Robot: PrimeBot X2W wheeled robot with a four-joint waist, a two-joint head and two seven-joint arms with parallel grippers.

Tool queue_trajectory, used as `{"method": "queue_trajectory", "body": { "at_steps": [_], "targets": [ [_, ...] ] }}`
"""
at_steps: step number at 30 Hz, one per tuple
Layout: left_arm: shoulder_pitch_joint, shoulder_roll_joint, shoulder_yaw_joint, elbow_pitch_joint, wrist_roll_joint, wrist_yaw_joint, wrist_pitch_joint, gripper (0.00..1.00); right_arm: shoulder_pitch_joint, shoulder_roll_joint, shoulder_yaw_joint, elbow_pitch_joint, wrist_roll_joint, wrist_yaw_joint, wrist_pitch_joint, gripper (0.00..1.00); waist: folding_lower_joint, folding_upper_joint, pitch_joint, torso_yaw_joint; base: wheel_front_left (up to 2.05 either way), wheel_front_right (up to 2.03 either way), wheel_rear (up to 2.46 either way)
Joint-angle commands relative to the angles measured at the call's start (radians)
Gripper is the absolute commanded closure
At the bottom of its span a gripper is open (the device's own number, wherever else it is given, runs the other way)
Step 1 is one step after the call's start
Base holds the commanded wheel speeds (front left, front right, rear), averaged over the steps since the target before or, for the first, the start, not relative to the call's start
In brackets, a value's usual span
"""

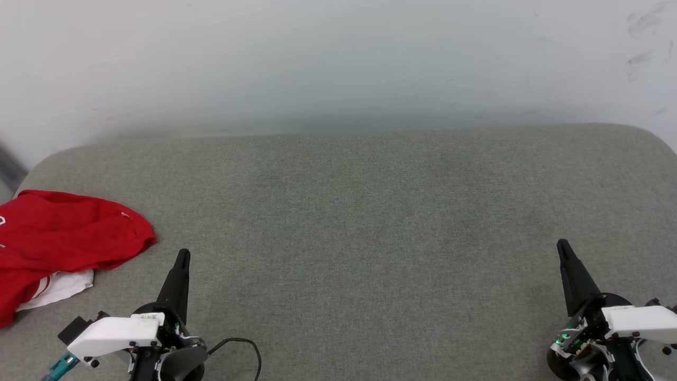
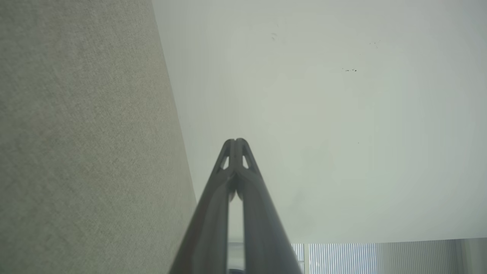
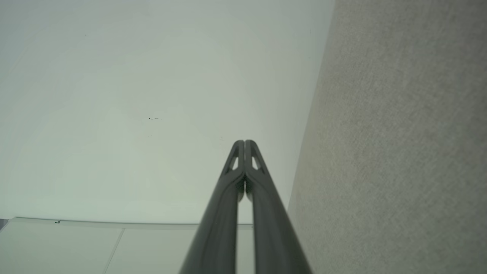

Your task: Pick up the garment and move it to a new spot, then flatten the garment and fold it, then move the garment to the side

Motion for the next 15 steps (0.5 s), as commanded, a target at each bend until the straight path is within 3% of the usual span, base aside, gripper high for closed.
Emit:
{"method": "queue_trajectory", "body": {
  "at_steps": [1, 15],
  "targets": [
    [-0.007, -0.001, 0.001, 0.001, 0.001, -0.002, 0.001, 1.00, -0.011, 0.003, 0.000, 0.001, -0.005, 0.000, -0.001, 1.00, 0.0000, -0.0001, 0.000, 0.000, 0.00, 0.00, 0.00],
    [-0.007, -0.001, 0.001, 0.001, 0.001, -0.002, 0.001, 1.00, -0.011, 0.003, 0.000, 0.001, -0.005, 0.000, -0.001, 1.00, 0.0000, -0.0001, 0.000, 0.000, 0.00, 0.00, 0.00]
  ]
}}
